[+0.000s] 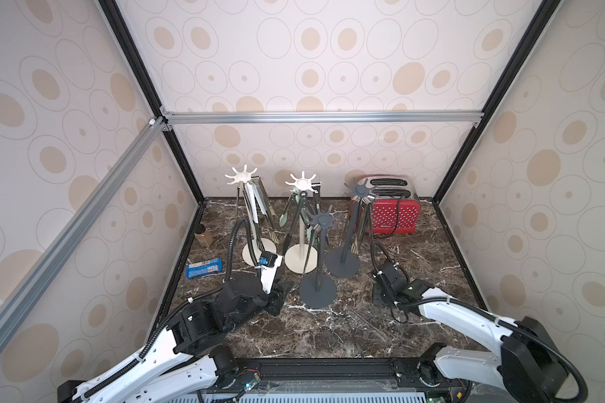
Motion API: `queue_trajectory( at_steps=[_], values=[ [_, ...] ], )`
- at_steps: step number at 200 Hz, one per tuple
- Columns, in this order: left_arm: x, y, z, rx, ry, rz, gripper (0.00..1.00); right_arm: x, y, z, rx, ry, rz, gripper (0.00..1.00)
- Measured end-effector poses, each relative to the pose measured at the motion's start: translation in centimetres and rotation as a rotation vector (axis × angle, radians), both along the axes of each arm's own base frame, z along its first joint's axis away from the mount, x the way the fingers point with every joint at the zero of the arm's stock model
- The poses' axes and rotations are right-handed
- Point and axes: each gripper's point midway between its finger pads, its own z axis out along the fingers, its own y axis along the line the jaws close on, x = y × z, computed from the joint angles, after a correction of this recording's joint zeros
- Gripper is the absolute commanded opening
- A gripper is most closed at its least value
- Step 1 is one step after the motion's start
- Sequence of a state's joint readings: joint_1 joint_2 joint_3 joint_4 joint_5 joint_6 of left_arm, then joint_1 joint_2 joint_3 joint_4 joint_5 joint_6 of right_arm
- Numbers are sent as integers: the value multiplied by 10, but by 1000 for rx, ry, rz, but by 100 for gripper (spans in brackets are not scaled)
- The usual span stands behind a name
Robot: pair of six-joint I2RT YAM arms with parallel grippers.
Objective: Hang food tongs on kitchen utensil racks
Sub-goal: Pick up the food tongs from the center of the board.
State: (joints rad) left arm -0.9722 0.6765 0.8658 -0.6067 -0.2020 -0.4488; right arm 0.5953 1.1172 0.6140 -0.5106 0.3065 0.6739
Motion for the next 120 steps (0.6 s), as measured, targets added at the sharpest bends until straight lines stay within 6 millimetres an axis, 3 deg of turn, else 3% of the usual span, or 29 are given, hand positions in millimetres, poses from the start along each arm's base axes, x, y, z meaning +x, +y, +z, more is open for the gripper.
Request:
queue_trajectory(
  at_steps=[28,63,90,120],
  values=[
    [0,-1,-1,-2,0,-1,43,-4,-13,45,21,-117,-16,0],
    [0,-2,-4,-3,0,-5,44,-8,-15,123,87,-319,63,0],
    [0,-4,-5,-8,3,-13,44,-19,-3,179,145,-458,229,0],
    [0,-7,-5,-16,2,-21,44,-34,23,217,185,-547,474,0]
  ],
)
